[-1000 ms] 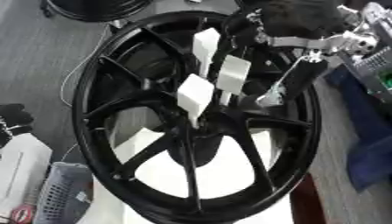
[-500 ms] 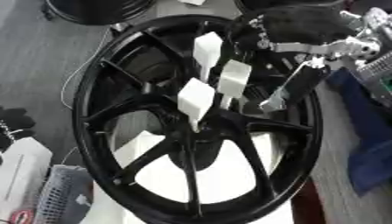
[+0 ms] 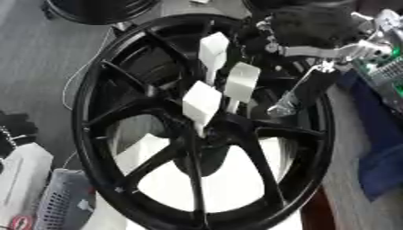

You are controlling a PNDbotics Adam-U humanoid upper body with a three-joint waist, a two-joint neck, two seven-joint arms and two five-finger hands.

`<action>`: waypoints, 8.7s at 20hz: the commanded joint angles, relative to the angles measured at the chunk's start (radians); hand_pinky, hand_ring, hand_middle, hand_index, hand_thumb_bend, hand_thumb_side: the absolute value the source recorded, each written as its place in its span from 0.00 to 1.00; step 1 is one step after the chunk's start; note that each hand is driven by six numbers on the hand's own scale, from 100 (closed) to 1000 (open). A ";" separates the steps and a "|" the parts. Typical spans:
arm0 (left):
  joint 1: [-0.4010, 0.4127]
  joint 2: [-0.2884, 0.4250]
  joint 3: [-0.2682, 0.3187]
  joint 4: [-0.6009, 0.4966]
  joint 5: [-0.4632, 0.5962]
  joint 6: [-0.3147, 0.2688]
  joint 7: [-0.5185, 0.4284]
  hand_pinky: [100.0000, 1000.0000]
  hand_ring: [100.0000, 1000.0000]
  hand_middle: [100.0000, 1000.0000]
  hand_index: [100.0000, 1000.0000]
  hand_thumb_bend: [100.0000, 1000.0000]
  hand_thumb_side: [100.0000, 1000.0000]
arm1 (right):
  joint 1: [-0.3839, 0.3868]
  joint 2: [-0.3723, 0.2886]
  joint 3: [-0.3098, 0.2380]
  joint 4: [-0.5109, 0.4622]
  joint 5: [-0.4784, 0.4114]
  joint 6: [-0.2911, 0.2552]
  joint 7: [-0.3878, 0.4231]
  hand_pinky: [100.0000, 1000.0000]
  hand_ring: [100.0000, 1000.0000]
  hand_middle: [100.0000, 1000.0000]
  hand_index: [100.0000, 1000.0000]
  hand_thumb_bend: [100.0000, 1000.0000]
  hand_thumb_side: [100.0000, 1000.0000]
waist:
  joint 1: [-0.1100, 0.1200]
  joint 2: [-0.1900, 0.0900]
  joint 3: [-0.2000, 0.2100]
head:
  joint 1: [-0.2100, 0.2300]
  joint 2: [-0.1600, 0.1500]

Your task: Pull the pin out of the wheel hub.

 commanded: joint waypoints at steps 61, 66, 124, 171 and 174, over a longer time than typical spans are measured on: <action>-0.018 0.022 -0.011 -0.011 -0.004 0.008 -0.042 0.73 0.69 0.56 0.68 0.00 0.90 | 0.007 0.002 -0.026 0.138 -0.118 -0.286 0.105 0.43 0.46 0.48 0.59 0.08 0.04 | 0.008 0.021 0.014 | -0.014 -0.054; -0.018 0.022 -0.012 -0.011 -0.006 0.009 -0.045 0.73 0.69 0.56 0.68 0.00 0.90 | 0.002 -0.004 -0.037 0.133 -0.189 -0.286 0.151 0.45 0.47 0.45 0.53 0.04 0.05 | 0.007 0.021 0.013 | -0.013 -0.051; -0.001 -0.003 -0.013 0.000 0.009 0.020 -0.071 0.75 0.69 0.57 0.68 0.00 0.88 | -0.035 -0.205 -0.251 0.210 -0.514 -0.261 0.150 0.51 0.49 0.42 0.53 0.02 0.00 | -0.013 -0.105 -0.007 | -0.019 -0.023; -0.053 -0.014 0.010 -0.024 0.000 -0.005 -0.049 0.75 0.70 0.57 0.68 0.00 0.85 | 1.005 -0.210 -0.875 0.068 0.287 -0.006 -0.354 0.98 0.94 0.91 0.97 0.36 0.14 | 0.055 -0.032 -0.019 | 0.009 -0.007; -0.054 -0.013 0.007 -0.023 0.000 -0.003 -0.052 0.75 0.70 0.57 0.68 0.00 0.85 | 1.023 -0.225 -0.862 0.053 0.445 0.012 -0.414 0.98 0.94 0.90 0.97 0.40 0.60 | 0.051 -0.031 -0.023 | 0.005 -0.009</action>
